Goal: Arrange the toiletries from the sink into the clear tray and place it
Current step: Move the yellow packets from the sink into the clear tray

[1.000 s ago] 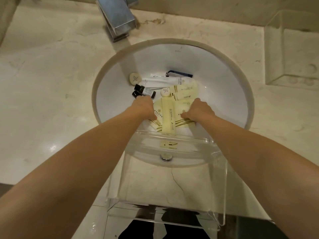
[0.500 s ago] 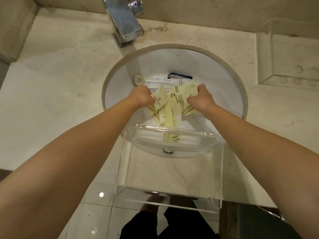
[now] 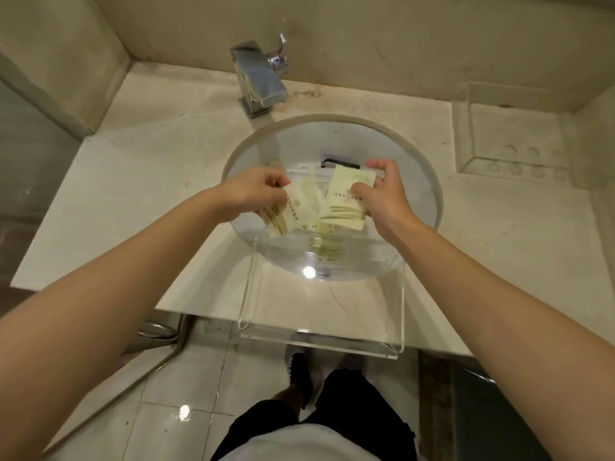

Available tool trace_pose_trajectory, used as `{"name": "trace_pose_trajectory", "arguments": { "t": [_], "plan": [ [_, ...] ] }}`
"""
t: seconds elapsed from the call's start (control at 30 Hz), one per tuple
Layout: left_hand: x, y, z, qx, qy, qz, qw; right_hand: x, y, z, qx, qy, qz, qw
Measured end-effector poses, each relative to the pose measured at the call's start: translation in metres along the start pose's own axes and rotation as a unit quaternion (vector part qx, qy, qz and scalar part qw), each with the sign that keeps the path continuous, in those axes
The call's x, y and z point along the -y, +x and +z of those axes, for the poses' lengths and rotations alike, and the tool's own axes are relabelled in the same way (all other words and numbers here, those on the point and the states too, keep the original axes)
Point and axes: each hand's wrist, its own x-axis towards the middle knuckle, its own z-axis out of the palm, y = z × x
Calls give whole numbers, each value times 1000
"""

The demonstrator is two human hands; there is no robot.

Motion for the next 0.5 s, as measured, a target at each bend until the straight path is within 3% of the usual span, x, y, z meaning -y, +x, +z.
{"name": "trace_pose_trajectory", "arguments": {
  "t": [0.17,0.5],
  "plan": [
    [8,-23,7,73,87,-20,993,-10,-33,-1,92,-42,10,995],
    [16,-45,38,115,278,23,953,-44,-74,-9,28,-235,-24,971]
  ]
}}
